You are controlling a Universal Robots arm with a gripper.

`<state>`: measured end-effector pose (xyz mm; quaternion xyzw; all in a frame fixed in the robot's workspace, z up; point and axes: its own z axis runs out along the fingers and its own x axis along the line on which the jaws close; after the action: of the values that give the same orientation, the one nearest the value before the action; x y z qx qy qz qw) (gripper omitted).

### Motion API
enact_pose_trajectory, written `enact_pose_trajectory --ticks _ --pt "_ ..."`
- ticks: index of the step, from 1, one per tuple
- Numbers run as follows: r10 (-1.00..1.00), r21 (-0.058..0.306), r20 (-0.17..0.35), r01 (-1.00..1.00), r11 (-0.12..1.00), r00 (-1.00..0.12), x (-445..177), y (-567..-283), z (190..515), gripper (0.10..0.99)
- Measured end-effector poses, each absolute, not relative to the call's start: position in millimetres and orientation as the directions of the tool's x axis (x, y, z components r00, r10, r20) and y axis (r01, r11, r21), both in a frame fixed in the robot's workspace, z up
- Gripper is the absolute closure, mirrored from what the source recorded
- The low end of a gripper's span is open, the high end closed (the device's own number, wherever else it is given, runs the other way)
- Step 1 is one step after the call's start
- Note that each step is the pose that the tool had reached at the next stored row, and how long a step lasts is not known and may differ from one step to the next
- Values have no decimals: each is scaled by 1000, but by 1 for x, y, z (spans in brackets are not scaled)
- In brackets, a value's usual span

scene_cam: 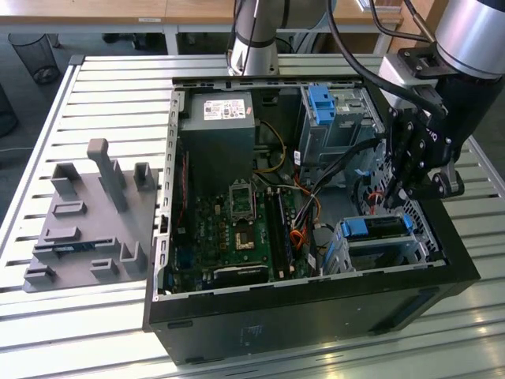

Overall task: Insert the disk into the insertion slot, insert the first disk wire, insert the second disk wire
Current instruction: 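Insert the first disk wire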

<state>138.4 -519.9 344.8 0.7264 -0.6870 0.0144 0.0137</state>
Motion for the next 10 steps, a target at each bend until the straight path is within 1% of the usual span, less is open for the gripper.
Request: enact_pose_trajectory --ticks 10 --pt "-998 0 40 -998 -56 56 138 -525 341 918"
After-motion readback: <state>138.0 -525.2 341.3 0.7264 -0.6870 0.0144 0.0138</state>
